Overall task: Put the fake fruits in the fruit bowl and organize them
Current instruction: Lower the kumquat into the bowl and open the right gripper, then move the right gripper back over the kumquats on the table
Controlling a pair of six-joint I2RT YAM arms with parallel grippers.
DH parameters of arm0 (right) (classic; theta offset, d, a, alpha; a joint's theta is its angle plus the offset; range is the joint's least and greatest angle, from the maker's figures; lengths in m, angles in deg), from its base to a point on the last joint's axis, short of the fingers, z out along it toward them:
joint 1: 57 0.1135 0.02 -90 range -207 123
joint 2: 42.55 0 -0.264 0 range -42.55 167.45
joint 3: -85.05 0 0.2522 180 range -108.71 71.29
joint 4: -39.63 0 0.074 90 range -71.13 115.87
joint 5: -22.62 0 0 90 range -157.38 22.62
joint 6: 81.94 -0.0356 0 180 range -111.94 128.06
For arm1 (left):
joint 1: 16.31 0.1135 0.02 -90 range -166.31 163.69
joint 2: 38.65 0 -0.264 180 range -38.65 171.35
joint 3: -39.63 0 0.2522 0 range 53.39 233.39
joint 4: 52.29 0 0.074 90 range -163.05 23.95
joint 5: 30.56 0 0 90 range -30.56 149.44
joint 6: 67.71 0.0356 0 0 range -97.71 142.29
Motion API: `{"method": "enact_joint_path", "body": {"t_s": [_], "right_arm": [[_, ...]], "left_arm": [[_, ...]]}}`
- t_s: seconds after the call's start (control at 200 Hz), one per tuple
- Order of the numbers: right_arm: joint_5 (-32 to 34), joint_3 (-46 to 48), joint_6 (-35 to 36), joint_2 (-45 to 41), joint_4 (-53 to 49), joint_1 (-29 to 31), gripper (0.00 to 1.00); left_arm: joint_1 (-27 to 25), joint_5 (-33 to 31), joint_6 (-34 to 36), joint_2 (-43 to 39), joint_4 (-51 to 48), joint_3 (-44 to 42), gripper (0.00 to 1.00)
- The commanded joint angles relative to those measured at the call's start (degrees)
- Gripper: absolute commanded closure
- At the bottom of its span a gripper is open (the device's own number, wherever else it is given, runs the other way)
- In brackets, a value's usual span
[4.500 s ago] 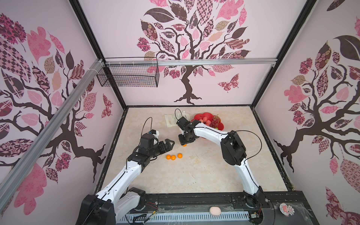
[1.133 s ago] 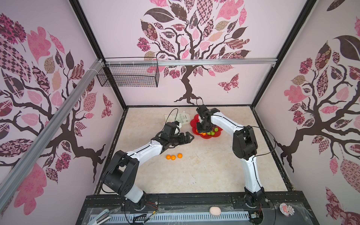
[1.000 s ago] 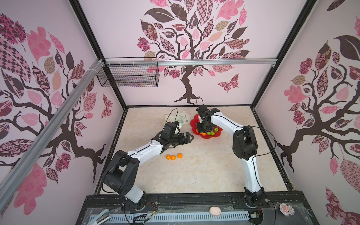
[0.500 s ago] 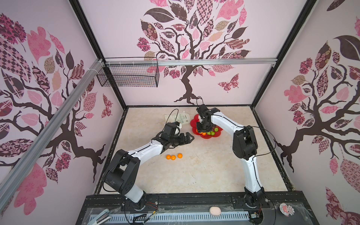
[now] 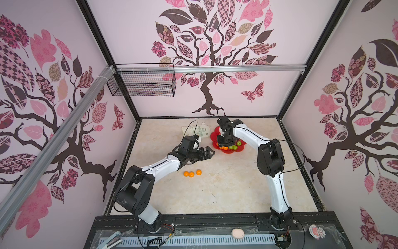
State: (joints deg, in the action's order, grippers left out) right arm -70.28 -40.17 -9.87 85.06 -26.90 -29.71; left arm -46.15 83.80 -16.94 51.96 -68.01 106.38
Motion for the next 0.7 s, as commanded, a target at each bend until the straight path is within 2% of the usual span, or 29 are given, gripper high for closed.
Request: {"method": "enact_joint_path", "body": {"t_s": [0.0, 0.355, 0.545, 0.695], "right_arm": [[-0.5, -2.8, 0.3, 2.5, -1.8, -0.3, 0.58], [0.6, -2.1, 0.0, -1.4, -0.9, -0.2, 0.56], [-0.9, 5.7, -1.3, -9.4, 5.1, 0.7, 0.55], [0.0, 11.6, -1.0, -14.6, 8.9, 4.1, 0.55]], "left_arm": [[-0.2, 0.4, 0.5, 0.6, 0.1, 1.9, 0.02], [-0.3, -1.6, 2.4, -3.1, -3.1, 1.8, 0.02], [-0.3, -6.3, 3.7, -10.6, -6.7, -1.1, 0.02], [-0.2, -10.2, 3.2, -16.9, -8.8, -5.0, 0.02]]}}
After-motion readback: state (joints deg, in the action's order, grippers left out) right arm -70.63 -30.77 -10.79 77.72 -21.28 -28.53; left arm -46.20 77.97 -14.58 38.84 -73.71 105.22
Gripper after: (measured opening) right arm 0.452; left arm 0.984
